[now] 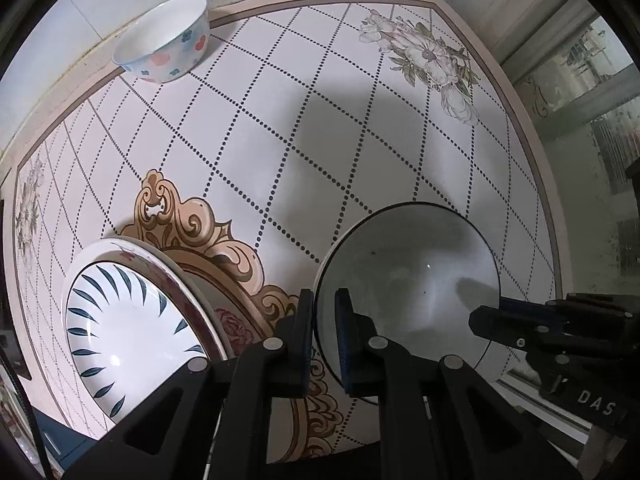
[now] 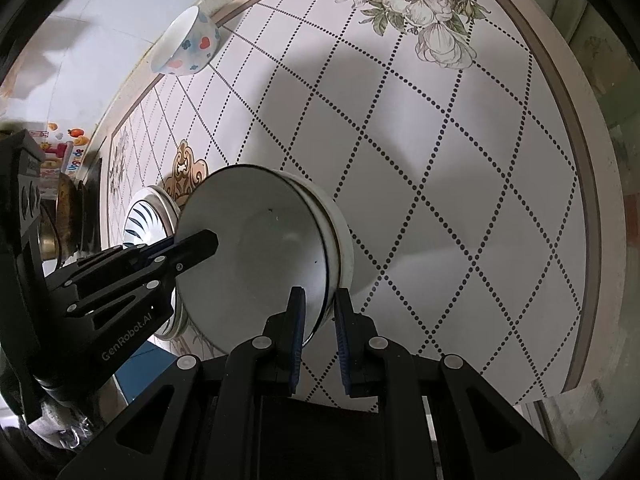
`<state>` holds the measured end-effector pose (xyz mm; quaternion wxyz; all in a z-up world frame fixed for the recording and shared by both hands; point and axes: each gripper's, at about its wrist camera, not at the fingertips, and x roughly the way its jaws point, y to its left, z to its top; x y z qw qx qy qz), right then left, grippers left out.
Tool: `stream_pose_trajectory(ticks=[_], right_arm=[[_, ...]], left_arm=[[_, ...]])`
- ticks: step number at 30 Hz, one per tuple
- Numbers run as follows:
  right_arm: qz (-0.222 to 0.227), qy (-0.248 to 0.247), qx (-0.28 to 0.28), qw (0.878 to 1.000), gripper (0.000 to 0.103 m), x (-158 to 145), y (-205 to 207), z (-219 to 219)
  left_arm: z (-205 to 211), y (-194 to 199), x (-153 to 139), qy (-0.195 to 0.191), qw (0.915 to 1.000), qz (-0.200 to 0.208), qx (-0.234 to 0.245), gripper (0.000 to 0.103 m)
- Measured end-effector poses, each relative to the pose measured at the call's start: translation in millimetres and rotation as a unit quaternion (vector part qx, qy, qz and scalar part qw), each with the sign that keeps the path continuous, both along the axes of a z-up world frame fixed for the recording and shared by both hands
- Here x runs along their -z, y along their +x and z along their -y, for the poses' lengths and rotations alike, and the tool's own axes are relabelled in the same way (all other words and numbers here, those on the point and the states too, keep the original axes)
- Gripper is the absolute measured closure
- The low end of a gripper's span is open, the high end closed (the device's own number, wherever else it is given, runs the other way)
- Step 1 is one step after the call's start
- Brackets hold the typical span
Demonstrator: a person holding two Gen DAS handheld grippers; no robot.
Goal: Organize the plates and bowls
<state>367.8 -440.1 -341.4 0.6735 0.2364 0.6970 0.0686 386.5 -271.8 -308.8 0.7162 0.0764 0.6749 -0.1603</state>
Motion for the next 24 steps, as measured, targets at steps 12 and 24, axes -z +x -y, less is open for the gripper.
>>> stream_pose_trajectory(ticks=[12, 24], right_arm=[[0.065, 0.026, 0.025, 0.997, 0.066, -61.7, 64.7, 23.7], [0.125, 0.033, -0.018, 0.991, 0.053, -30.3, 271.0, -54.8]], left_arm=[[-59.2, 57.1, -56.0, -0.096, 0.9922, -0.004, -0.079, 0.081], [-156.9, 232.8, -8.1, -0.113, 0.956, 0.002, -0.271, 0.081]])
